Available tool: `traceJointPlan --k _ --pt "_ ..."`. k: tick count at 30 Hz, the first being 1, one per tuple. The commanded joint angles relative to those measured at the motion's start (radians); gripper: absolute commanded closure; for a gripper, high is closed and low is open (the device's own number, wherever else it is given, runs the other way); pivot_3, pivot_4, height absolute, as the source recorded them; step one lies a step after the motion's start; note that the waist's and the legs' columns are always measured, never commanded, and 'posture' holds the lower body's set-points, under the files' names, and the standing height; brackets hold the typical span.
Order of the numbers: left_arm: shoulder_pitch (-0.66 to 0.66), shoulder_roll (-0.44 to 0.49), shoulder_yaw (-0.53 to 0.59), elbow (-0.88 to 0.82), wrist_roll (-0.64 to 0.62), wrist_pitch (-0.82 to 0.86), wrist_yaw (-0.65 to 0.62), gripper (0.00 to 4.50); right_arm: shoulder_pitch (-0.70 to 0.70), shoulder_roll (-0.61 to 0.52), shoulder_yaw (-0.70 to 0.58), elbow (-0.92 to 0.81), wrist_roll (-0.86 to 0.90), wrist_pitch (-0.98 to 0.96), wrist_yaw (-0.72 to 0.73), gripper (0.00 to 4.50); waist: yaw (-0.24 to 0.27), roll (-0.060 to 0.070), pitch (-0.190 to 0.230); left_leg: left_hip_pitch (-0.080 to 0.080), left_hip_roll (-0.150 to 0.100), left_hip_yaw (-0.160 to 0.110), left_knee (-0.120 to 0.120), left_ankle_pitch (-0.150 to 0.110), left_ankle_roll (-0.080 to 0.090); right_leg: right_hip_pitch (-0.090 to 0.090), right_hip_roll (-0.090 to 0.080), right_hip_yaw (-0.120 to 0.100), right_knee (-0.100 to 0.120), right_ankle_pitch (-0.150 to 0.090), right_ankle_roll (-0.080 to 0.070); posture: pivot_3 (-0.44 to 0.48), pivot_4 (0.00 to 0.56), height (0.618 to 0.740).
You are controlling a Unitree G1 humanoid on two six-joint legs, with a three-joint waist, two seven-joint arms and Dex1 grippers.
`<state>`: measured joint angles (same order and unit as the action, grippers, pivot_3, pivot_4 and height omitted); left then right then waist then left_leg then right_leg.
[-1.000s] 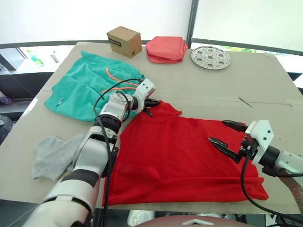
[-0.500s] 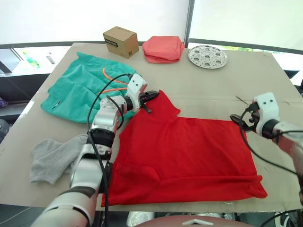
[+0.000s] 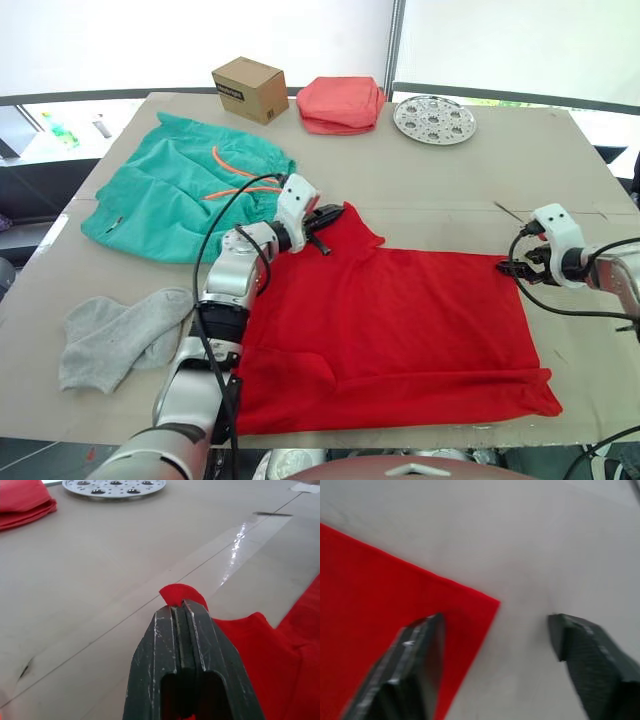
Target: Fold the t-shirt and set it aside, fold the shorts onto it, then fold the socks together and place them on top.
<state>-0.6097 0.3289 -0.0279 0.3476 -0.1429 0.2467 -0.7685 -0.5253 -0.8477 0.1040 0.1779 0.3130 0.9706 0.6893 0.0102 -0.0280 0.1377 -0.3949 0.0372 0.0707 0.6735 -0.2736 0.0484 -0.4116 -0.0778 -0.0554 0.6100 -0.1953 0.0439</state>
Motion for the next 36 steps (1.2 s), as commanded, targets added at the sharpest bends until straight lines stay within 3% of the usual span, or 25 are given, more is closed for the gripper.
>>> traceJointPlan --k 1,4,5,10,14,22,30,36 --pt "-0.002 0.014 0.018 -0.041 -0.016 -0.020 0.009 4.50 -0.011 0.006 0.050 0.037 -0.060 -0.082 0.040 3.00 0.001 0.000 0.000 0.000 0.000 0.000 0.000 0.000 0.000 0.000 0.000 0.000 0.000 0.000 0.000 0.000 0.150 0.740" --pt "-0.006 0.024 0.028 -0.019 -0.018 -0.035 0.009 4.50 -0.012 0.001 0.074 0.052 -0.080 -0.102 0.079 4.37 0.001 -0.001 0.000 0.000 0.000 0.000 0.001 0.000 0.000 0.000 0.000 0.000 0.000 0.000 0.001 0.000 0.150 0.740" --pt "-0.008 0.028 0.032 -0.012 -0.020 -0.039 0.006 4.50 -0.010 -0.001 0.076 0.052 -0.085 -0.108 0.087 4.45 0.001 -0.001 -0.001 0.000 0.000 0.000 0.001 0.000 0.000 0.000 0.000 0.000 0.000 0.000 0.001 0.000 0.150 0.740" --pt "-0.031 0.067 0.044 0.035 -0.025 -0.092 -0.033 4.50 0.034 -0.026 0.021 -0.017 -0.103 -0.199 0.100 4.45 0.004 -0.001 -0.001 0.000 0.000 0.000 0.002 0.000 0.000 0.000 0.000 0.000 0.000 0.001 0.001 0.000 0.150 0.740" --pt "-0.054 0.133 0.059 0.088 -0.031 -0.168 -0.099 4.50 0.137 -0.071 -0.059 -0.144 -0.141 -0.410 0.084 4.45 0.005 0.000 0.000 -0.002 0.000 0.000 0.001 0.000 0.000 0.000 0.000 -0.001 0.000 0.001 0.001 0.000 0.150 0.740" --pt "-0.072 0.178 0.076 0.037 -0.084 -0.227 -0.215 4.50 0.266 -0.079 -0.204 -0.321 -0.126 -0.529 0.082 4.45 0.003 0.001 0.001 -0.001 0.000 0.000 0.001 0.001 -0.001 0.000 0.000 -0.001 -0.001 0.001 0.001 0.000 0.150 0.740" --pt "-0.090 0.206 0.074 0.054 -0.028 -0.523 -0.218 4.50 0.357 -0.096 -0.249 -0.352 -0.198 -0.706 0.080 4.45 0.004 0.001 0.001 -0.001 0.000 0.001 0.001 0.001 -0.001 0.000 -0.001 -0.001 -0.001 0.001 0.001 0.000 0.150 0.740" --pt "-0.052 0.275 0.054 0.131 0.028 -0.897 -0.268 4.50 0.439 -0.089 -0.293 -0.291 -0.257 -0.859 0.038 4.45 0.004 0.001 0.000 -0.001 0.000 0.004 0.001 0.001 -0.002 0.000 0.000 -0.001 -0.001 0.000 0.001 0.000 0.150 0.740"
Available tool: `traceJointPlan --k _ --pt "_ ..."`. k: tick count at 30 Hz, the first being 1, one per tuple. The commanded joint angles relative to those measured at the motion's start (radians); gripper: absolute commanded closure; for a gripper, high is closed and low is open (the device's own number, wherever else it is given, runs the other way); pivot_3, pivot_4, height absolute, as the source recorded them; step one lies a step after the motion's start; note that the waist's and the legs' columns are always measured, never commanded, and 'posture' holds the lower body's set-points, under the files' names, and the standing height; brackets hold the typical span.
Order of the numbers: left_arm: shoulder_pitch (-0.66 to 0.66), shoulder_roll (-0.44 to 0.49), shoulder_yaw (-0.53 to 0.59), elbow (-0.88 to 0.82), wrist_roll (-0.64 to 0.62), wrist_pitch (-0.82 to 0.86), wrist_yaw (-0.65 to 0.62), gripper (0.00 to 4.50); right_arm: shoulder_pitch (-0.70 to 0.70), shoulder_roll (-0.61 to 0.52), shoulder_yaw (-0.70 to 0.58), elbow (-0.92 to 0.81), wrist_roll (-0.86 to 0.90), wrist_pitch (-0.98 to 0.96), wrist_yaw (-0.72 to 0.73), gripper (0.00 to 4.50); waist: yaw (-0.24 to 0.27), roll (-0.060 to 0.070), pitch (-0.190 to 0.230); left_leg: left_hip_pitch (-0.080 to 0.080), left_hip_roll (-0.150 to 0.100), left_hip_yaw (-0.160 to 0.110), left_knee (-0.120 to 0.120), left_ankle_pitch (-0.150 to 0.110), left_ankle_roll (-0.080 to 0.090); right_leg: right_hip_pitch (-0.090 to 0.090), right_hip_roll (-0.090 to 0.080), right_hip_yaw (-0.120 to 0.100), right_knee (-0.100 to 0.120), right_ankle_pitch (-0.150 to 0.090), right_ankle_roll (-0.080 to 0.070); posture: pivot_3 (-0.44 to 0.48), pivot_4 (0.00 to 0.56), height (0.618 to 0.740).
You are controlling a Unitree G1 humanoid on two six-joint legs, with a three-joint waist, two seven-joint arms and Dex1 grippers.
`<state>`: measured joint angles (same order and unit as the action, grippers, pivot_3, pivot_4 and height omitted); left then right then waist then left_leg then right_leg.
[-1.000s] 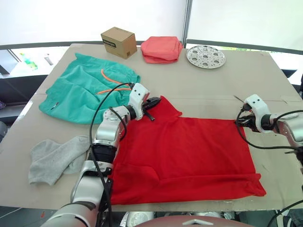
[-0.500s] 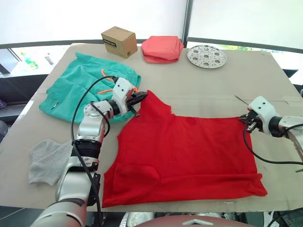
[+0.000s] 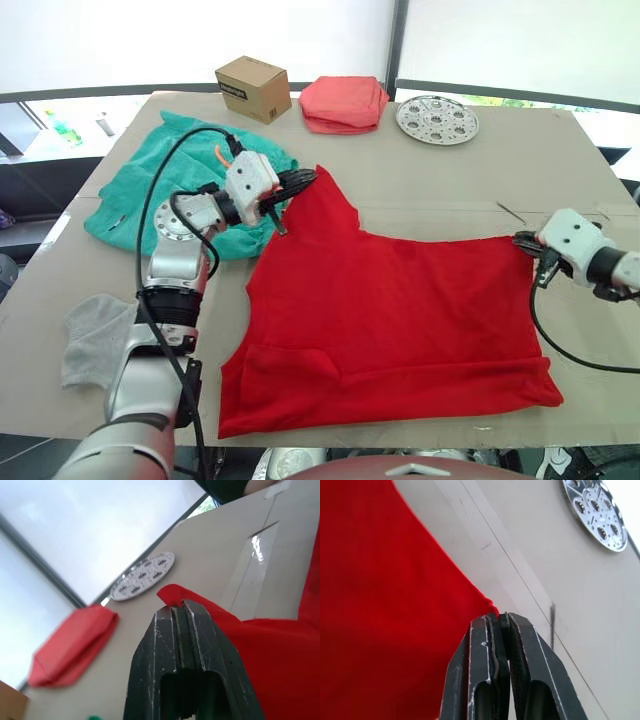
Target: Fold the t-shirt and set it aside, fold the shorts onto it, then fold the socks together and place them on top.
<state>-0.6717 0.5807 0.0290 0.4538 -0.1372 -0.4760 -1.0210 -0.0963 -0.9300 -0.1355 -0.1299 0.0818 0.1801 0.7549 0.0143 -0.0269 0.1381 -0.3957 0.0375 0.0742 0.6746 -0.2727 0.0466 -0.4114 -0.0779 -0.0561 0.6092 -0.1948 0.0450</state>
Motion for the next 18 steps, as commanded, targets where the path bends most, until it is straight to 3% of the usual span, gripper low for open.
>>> traceJointPlan --k 1,5,18 --pt "0.012 0.027 -0.004 0.045 0.029 -0.206 -0.009 4.50 0.016 0.001 -0.055 0.030 -0.028 -0.081 -0.033 4.45 0.000 0.000 0.000 0.000 0.000 0.000 0.000 0.000 0.000 0.000 0.000 0.000 0.000 0.000 0.000 0.000 0.150 0.740" --pt "0.007 0.041 -0.029 0.145 0.124 -0.388 0.056 4.50 0.025 0.042 -0.044 0.086 -0.037 -0.177 -0.051 4.45 0.001 0.000 0.000 0.001 0.000 0.001 0.000 -0.001 0.001 0.000 0.000 0.000 0.000 -0.001 -0.002 0.000 0.150 0.740" --pt "0.255 0.162 -0.085 -0.071 -0.044 -0.552 -0.012 4.50 0.309 0.104 -0.192 -0.087 0.079 -0.382 0.014 4.45 0.000 0.001 0.000 0.003 0.003 -0.001 -0.001 -0.001 0.002 0.000 -0.001 0.002 0.000 -0.002 -0.003 0.000 0.150 0.740"
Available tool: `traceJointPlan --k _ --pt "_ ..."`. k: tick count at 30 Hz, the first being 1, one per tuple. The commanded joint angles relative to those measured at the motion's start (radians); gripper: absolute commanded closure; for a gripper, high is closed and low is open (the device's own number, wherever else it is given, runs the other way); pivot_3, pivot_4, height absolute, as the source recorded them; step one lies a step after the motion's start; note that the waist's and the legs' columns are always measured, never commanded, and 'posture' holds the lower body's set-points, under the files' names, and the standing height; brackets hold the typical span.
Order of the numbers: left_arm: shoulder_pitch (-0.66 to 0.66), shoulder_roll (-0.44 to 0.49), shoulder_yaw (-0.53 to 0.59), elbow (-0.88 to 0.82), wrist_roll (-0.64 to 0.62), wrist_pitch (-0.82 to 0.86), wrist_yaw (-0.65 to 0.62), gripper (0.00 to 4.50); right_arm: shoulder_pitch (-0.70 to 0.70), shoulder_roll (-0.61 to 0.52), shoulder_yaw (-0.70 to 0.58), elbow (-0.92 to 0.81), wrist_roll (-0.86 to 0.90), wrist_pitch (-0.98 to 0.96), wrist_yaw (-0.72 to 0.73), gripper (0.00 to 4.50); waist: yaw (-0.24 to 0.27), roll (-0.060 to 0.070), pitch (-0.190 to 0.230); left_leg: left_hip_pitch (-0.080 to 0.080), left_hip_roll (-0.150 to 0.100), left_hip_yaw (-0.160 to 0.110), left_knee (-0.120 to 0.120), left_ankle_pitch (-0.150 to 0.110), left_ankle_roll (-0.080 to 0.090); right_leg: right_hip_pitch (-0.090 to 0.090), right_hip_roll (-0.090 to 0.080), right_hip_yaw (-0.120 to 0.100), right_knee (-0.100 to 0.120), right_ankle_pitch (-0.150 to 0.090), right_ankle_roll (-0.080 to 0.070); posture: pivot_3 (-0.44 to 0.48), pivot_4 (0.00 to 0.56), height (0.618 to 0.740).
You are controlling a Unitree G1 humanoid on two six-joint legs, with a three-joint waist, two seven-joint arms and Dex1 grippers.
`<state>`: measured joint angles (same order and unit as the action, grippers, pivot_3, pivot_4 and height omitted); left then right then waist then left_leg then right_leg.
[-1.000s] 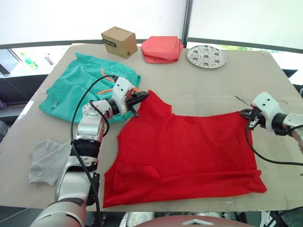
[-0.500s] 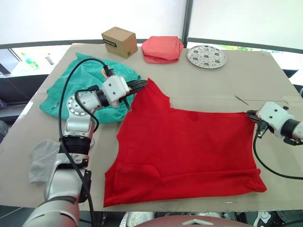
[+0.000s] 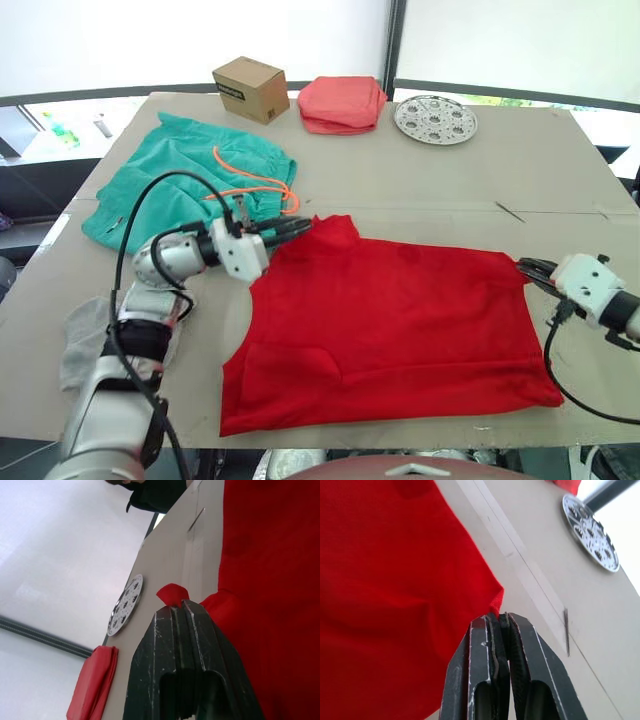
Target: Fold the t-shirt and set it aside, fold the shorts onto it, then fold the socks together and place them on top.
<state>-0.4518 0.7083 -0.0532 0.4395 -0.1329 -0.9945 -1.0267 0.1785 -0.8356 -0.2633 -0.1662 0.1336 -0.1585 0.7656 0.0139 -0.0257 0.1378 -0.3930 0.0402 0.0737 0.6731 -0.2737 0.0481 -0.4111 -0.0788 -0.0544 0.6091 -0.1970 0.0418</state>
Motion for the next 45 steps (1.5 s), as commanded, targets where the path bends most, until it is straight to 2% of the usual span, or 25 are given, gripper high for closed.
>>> traceJointPlan --k 1,9,12,20,29,37,39,42,43,44,45 --pt "0.054 0.044 -0.005 -0.065 -0.054 -0.042 -0.010 4.50 0.051 0.012 -0.073 -0.061 0.026 -0.057 0.005 4.45 0.000 0.000 0.000 0.001 0.000 0.000 0.000 0.000 0.000 0.000 -0.001 0.000 0.000 0.000 0.000 0.000 0.150 0.740" --pt "0.202 0.158 -0.048 -0.039 -0.072 -0.187 -0.056 4.50 0.164 0.013 -0.119 0.001 -0.059 -0.235 -0.004 4.45 0.000 0.001 0.000 0.003 0.000 0.001 -0.002 0.000 0.000 0.001 -0.001 0.001 0.000 0.000 0.000 0.000 0.150 0.740" --pt "0.200 0.176 -0.055 0.037 0.000 -0.258 -0.043 4.50 0.166 0.007 -0.119 0.044 -0.107 -0.308 -0.024 4.45 0.001 0.002 -0.001 0.003 0.000 0.001 -0.002 0.000 0.000 0.000 -0.001 0.001 0.000 -0.001 0.000 0.000 0.150 0.740" --pt "0.177 0.197 -0.078 0.174 0.057 -0.359 0.014 4.50 0.208 -0.018 -0.124 0.140 -0.168 -0.522 -0.033 4.45 0.001 0.002 -0.001 0.004 0.000 0.002 -0.003 0.000 0.000 0.000 -0.001 0.001 0.000 -0.002 0.002 0.000 0.150 0.740" --pt "0.204 0.209 -0.108 0.170 0.087 -0.383 0.097 4.50 0.285 0.009 -0.131 0.188 -0.222 -0.697 -0.110 4.45 0.000 0.002 -0.001 0.008 0.001 0.006 -0.003 0.000 0.000 0.002 -0.002 0.005 0.001 -0.002 0.004 0.000 0.150 0.740" --pt "0.227 0.211 -0.140 0.130 0.101 -0.348 0.150 4.50 0.251 0.017 -0.078 0.237 -0.257 -0.670 -0.156 4.45 0.000 0.003 -0.001 0.010 0.001 0.009 -0.004 0.000 0.000 0.002 -0.002 0.007 0.001 -0.002 0.002 0.000 0.150 0.740" --pt "0.244 0.226 -0.161 0.117 0.080 -0.309 0.140 4.50 0.277 -0.004 -0.037 0.241 -0.234 -0.651 -0.108 4.45 0.000 0.003 -0.001 0.010 0.001 0.010 -0.004 0.000 0.000 0.002 -0.002 0.008 0.001 -0.002 0.003 0.000 0.150 0.740" --pt "0.278 0.253 -0.172 0.077 0.014 -0.214 0.118 3.43 0.291 -0.010 -0.029 0.257 -0.198 -0.608 -0.095 3.43 0.001 0.003 0.000 0.010 0.002 0.010 -0.005 -0.001 0.001 0.002 -0.002 0.008 0.001 -0.002 0.002 0.000 0.150 0.740" --pt "0.296 0.266 -0.171 0.062 -0.018 -0.187 0.108 2.99 0.319 -0.013 -0.026 0.222 -0.136 -0.496 -0.057 2.98 0.000 0.004 0.000 0.010 0.002 0.010 -0.005 -0.001 0.001 0.002 -0.002 0.008 0.001 -0.002 0.001 0.000 0.150 0.740" --pt "0.325 0.282 -0.169 0.040 -0.078 -0.140 0.081 2.36 0.356 -0.023 -0.031 0.158 -0.041 -0.373 -0.015 2.33 0.000 0.004 0.000 0.010 0.002 0.011 -0.005 -0.001 0.002 0.002 -0.002 0.009 0.001 -0.002 0.002 0.000 0.150 0.740" --pt "0.346 0.294 -0.167 0.025 -0.121 -0.107 0.061 2.06 0.383 -0.028 -0.036 0.108 0.025 -0.285 0.014 2.02 0.000 0.004 0.000 0.010 0.002 0.011 -0.005 -0.001 0.002 0.002 -0.002 0.009 0.001 -0.002 0.002 0.000 0.150 0.740"
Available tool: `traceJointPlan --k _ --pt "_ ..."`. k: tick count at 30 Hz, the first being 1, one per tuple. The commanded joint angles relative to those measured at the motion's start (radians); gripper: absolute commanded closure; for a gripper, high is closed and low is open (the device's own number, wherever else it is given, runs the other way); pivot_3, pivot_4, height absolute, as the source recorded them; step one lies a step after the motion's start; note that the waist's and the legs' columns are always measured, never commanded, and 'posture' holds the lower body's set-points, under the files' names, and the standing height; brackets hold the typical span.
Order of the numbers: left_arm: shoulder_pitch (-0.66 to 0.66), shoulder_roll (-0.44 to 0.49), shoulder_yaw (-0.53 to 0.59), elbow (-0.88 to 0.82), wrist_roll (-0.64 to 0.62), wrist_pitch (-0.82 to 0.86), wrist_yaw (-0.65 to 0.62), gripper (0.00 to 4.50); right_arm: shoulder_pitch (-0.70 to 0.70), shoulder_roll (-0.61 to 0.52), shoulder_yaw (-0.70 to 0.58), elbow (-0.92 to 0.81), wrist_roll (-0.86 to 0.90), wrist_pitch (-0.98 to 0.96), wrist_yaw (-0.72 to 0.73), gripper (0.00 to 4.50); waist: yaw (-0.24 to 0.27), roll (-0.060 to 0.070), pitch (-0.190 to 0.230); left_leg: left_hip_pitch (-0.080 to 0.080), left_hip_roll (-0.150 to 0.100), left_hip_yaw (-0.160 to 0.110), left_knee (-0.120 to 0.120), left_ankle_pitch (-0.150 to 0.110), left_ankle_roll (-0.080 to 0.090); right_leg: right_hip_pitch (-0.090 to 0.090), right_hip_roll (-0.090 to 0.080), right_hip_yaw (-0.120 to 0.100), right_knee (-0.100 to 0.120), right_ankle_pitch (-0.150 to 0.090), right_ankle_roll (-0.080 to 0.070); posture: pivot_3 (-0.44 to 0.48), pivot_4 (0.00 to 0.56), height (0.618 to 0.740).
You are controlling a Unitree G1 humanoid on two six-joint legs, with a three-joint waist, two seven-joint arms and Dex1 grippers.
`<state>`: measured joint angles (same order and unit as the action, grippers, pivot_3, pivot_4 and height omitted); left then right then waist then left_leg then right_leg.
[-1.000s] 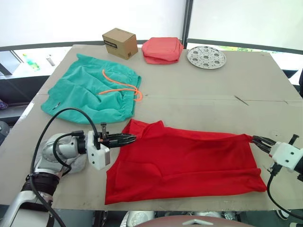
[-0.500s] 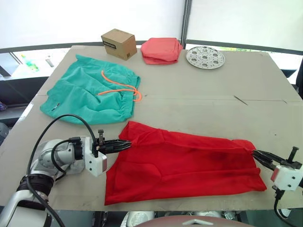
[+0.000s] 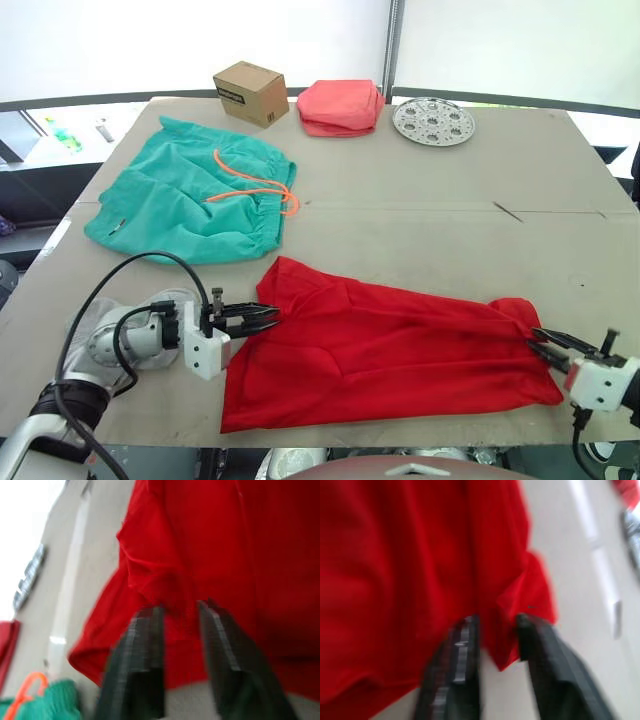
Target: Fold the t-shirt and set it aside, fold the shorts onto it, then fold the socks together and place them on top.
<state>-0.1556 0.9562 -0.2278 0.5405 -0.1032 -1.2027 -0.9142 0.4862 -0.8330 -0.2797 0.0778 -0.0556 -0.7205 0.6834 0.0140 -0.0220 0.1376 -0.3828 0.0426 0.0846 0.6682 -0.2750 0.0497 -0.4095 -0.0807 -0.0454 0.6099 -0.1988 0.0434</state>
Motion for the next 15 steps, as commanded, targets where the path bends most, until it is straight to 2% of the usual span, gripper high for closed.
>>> traceJointPlan --k 1,3,7,10,12,15 --pt "0.083 0.056 0.028 -0.103 -0.232 0.195 -0.083 1.74 0.103 -0.046 -0.048 -0.233 0.359 0.463 0.101 1.69 0.000 0.000 -0.001 0.000 0.000 0.000 0.000 0.000 0.000 0.000 0.000 0.000 0.000 0.000 0.000 0.000 0.150 0.740" --pt "0.138 0.070 0.079 -0.187 -0.408 0.437 -0.135 1.74 0.123 -0.088 -0.114 -0.378 0.575 0.717 0.105 1.69 -0.001 0.001 -0.001 0.000 0.003 0.000 0.000 0.000 0.001 0.000 -0.006 0.002 0.000 0.001 -0.002 0.000 0.150 0.740" --pt "0.176 0.087 0.152 -0.374 -0.640 0.886 -0.149 1.74 0.081 -0.134 -0.189 -0.512 0.797 1.007 0.094 1.69 0.000 0.000 0.000 0.001 0.003 0.001 0.001 -0.001 0.000 -0.002 -0.006 0.000 0.000 -0.001 0.002 0.000 0.150 0.740" --pt "0.145 0.078 0.185 -0.448 -0.682 1.094 -0.147 0.93 -0.028 -0.162 -0.166 -0.524 0.806 1.130 0.050 0.87 0.002 -0.002 -0.001 0.000 0.003 0.000 0.001 -0.001 0.000 -0.002 -0.005 -0.002 0.000 -0.001 0.002 0.000 0.150 0.740" --pt "0.105 0.064 0.191 -0.476 -0.699 1.230 -0.136 0.03 -0.118 -0.180 -0.108 -0.505 0.763 1.206 0.012 0.01 0.004 -0.002 -0.001 -0.001 0.001 0.000 0.001 -0.001 0.000 -0.002 -0.002 -0.003 0.000 -0.001 0.002 0.000 0.150 0.740" --pt "0.038 0.034 0.196 -0.502 -0.691 1.389 -0.100 0.03 -0.217 -0.207 -0.029 -0.477 0.709 1.274 0.019 0.01 0.003 -0.001 0.000 -0.003 -0.001 -0.002 0.000 -0.001 0.000 -0.002 -0.001 -0.003 0.000 -0.001 0.002 0.000 0.150 0.740"
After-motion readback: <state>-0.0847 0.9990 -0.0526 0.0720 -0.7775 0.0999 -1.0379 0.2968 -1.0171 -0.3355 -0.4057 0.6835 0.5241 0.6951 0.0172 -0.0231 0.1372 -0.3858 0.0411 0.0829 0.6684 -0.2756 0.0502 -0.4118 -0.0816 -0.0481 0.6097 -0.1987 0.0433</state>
